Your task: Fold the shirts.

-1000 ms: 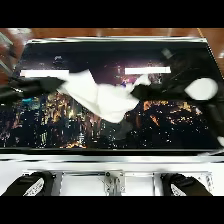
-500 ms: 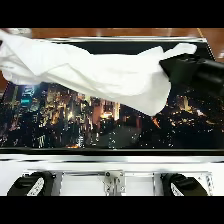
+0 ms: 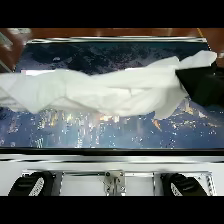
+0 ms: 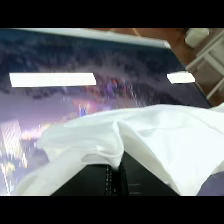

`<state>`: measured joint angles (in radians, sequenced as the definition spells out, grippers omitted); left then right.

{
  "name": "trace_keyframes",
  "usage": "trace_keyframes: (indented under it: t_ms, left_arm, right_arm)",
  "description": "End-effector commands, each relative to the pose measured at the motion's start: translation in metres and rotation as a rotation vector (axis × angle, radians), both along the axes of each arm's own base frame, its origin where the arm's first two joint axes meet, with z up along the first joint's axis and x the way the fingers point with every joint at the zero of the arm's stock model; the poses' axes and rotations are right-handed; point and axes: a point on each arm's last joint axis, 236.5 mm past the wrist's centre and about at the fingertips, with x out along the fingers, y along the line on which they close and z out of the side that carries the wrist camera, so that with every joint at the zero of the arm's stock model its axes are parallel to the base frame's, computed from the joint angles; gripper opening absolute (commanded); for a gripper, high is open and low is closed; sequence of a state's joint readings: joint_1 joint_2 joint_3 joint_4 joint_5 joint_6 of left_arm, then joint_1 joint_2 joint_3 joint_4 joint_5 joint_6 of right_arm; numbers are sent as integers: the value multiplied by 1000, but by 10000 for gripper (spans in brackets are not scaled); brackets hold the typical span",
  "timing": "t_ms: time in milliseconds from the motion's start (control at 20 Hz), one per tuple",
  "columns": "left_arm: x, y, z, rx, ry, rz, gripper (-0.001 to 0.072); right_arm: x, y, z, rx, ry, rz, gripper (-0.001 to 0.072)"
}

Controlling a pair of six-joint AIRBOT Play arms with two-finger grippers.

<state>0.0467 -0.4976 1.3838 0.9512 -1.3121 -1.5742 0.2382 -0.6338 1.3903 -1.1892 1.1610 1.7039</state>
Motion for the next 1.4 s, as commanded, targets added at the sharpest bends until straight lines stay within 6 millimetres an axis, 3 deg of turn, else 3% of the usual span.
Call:
trace_keyframes:
  t_ms: [0, 150, 250, 350, 450, 550, 700, 850, 900, 950, 1000, 1150, 1250, 1350]
  left_arm:
    - [-41, 7, -64, 95, 256, -10, 47]
    - [-64, 11, -117, 63, 436, 26, 47]
    - [-74, 10, -151, 23, 520, 51, 48]
    - [-79, 10, -190, 0, 610, 65, 48]
    - [-74, 10, -227, -17, 681, 76, 48]
    - [-50, 11, -254, -66, 687, 118, 48]
    - [9, 25, -284, -161, 574, 236, 49]
    - [55, 49, -319, -236, 507, 380, 50]
    - [64, 56, -332, -246, 505, 418, 50]
    - [70, 61, -344, -250, 515, 448, 50]
    - [74, 65, -358, -253, 538, 471, 50]
    - [78, 68, -388, -246, 622, 505, 51]
    - [79, 70, -397, -245, 649, 518, 52]
    - [80, 70, -398, -244, 650, 520, 61]
  right_arm:
    - [-40, -2, -33, -24, 190, 25, 63]
    - [-63, -4, -77, -104, 415, 60, 63]
    - [-59, -5, -102, -154, 530, 71, 63]
    - [-33, -1, -126, -182, 587, 75, 63]
    - [13, 10, -155, -195, 606, 78, 63]
    - [66, 23, -196, -182, 645, 60, 63]
    - [135, 48, -274, -111, 747, 27, 64]
    - [175, 64, -347, -38, 826, -19, 74]
    - [180, 67, -364, -16, 855, -30, 151]
    - [184, 71, -377, 10, 880, -39, 358]
    - [187, 75, -386, 32, 894, -48, 463]
    - [197, 74, -388, 33, 857, -50, 464]
    - [198, 66, -376, 13, 816, -23, 464]
    - [189, 45, -357, -40, 786, 41, 465]
